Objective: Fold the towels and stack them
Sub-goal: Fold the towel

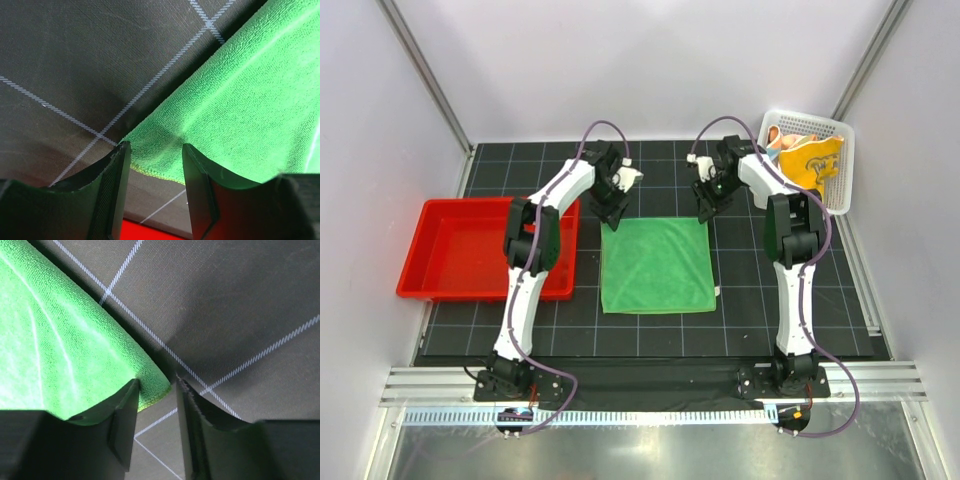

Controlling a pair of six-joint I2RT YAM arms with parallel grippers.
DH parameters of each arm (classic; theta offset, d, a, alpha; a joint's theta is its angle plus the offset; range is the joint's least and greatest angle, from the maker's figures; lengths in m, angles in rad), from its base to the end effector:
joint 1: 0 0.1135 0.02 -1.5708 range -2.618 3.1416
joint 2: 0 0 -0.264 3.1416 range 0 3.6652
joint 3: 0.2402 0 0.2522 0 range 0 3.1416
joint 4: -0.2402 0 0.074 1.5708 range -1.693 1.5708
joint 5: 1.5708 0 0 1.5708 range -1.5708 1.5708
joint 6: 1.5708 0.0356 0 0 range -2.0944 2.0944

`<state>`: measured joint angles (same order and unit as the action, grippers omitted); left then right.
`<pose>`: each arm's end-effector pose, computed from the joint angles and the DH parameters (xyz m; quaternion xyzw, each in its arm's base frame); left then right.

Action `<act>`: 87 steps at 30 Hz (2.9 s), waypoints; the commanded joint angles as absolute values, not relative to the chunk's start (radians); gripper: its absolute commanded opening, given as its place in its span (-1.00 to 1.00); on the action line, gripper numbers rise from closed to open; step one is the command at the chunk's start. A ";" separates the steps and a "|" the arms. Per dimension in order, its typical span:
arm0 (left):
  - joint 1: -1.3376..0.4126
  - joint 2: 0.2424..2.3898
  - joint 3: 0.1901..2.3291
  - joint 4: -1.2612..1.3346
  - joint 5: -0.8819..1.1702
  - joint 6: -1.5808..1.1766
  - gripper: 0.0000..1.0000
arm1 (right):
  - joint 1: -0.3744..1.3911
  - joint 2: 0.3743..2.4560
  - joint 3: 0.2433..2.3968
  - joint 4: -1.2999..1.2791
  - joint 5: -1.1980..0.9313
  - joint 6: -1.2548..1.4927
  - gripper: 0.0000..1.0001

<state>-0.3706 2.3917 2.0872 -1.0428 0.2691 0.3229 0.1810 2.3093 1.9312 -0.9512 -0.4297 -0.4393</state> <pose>0.4523 -0.1859 0.1716 0.3487 0.9211 -0.1359 0.1073 0.4626 0.0997 0.1708 -0.3205 0.9158 0.1947 0.1440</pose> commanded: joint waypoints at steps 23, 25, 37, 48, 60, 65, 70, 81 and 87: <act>-0.337 2.355 2.163 -1.038 0.192 0.345 0.08 | 0.170 2.347 1.960 -0.963 -0.466 -0.497 -0.89; -0.337 2.347 2.169 -1.040 0.196 0.344 0.09 | 0.170 2.349 1.962 -0.963 -0.460 -0.495 -0.90; -0.325 2.361 2.204 -1.046 0.224 0.338 0.08 | 0.166 2.344 1.957 -0.956 -0.460 -0.485 -0.91; -0.322 2.433 2.220 -1.077 0.265 0.341 -0.10 | 0.164 2.345 1.963 -0.948 -0.449 -0.480 -0.91; -0.321 2.474 2.229 -1.080 0.249 0.345 -0.24 | 0.166 2.347 1.971 -0.934 -0.445 -0.465 -0.49; -0.322 2.480 2.230 -1.080 0.245 0.348 -0.34 | 0.164 2.355 1.982 -0.936 -0.449 -0.465 -0.42; -0.322 2.482 2.235 -1.086 0.259 0.350 -0.81 | 0.166 2.367 1.991 -0.946 -0.465 -0.469 -0.69; -0.321 2.389 2.270 -1.034 0.252 0.275 -1.00 | 0.166 2.247 1.941 -0.858 -0.408 -0.419 -0.98; -0.322 2.220 2.218 -0.921 0.209 0.212 -1.00 | 0.166 2.085 1.864 -0.729 -0.290 -0.356 -0.98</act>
